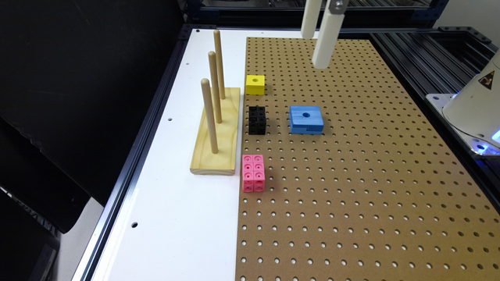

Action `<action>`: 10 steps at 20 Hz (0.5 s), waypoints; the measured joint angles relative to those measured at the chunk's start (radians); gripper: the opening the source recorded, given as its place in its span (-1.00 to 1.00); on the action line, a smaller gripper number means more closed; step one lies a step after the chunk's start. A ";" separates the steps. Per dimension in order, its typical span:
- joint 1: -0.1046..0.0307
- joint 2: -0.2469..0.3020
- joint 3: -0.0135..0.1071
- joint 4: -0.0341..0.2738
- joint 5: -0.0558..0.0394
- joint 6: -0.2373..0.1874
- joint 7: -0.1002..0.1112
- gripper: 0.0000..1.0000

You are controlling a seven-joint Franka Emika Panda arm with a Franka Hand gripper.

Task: Pick up pink block.

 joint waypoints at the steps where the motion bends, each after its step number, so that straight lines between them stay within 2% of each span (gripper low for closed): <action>1: 0.000 0.013 0.000 0.012 -0.0003 0.000 0.000 1.00; 3: 0.000 0.034 0.000 0.032 -0.0006 0.000 0.001 1.00; 7: 0.000 0.054 0.002 0.052 -0.0007 0.000 0.002 1.00; 10: 0.001 0.063 0.016 0.064 -0.0007 0.000 0.019 1.00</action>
